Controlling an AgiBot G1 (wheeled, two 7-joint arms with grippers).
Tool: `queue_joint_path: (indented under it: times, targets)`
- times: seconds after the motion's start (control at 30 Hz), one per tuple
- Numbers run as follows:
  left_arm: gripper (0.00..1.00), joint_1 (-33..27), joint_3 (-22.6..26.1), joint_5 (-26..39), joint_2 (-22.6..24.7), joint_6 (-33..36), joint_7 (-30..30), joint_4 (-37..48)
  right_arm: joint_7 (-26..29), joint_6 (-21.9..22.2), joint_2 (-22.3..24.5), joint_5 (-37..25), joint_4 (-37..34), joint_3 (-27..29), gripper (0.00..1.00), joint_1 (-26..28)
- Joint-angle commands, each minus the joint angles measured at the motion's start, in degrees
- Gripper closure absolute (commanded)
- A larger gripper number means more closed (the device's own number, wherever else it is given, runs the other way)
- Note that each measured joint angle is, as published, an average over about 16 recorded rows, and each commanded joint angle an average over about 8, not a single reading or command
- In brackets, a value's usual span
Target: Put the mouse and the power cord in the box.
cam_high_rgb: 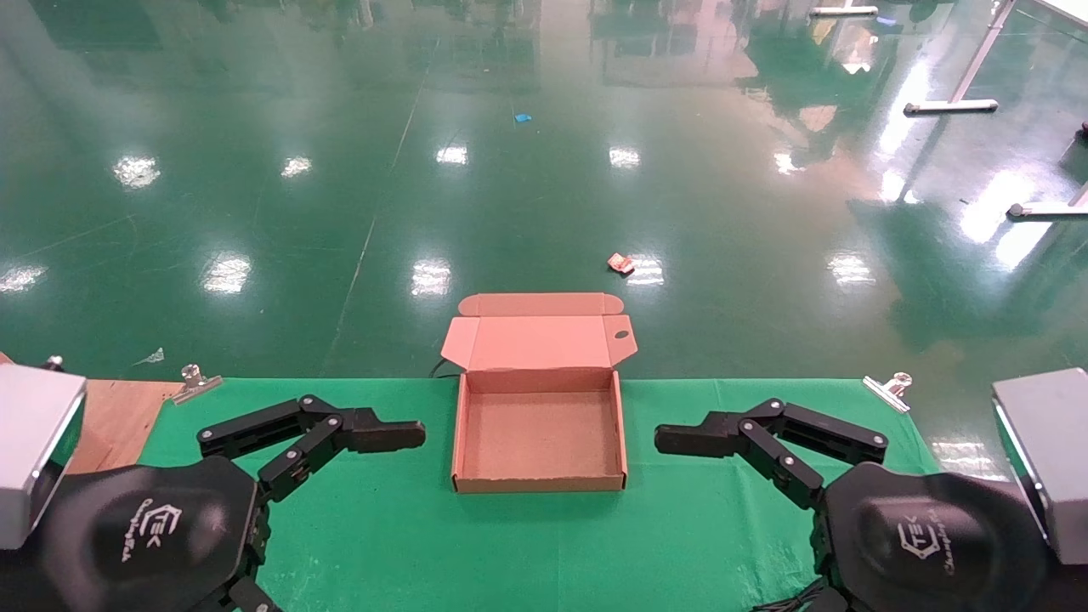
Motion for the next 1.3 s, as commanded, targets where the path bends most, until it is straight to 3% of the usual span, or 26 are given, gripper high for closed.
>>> queue_joint_path:
  times: [0.03, 0.33, 0.47, 0.9, 1.13, 1.3]
  targets:
    - [0.00, 0.0, 0.0, 0.0, 0.0, 0.0, 0.0, 0.0, 0.0, 0.0, 0.0, 0.0, 0.0, 0.0, 0.00, 0.0]
    - [0.00, 0.0, 0.4, 0.1, 0.7, -0.1, 0.2, 0.7, -0.2, 0.1, -0.2, 0.0, -0.4, 0.0, 0.00, -0.1]
    - [0.00, -0.8, 1.9, 2.4, 2.4, 0.4, 0.8, 3.6, -2.0, 0.0, -1.1, -3.4, -1.6, -1.3, 0.00, 0.7]
    - [0.00, -12.0, 13.2, 23.5, 8.7, 4.3, 12.9, 26.5, -15.3, -3.8, -10.4, -37.0, -11.2, -16.9, 0.00, 15.8]
    - [0.00, -19.3, 21.4, 36.7, 12.4, 3.9, 20.6, 37.7, -24.5, -0.3, -17.9, -54.5, -21.4, -25.7, 0.00, 21.3]
    - [0.00, -22.4, 25.5, 43.8, 14.5, 2.0, 25.8, 46.0, -29.9, 4.0, -23.0, -63.0, -28.5, -29.8, 0.00, 23.7]
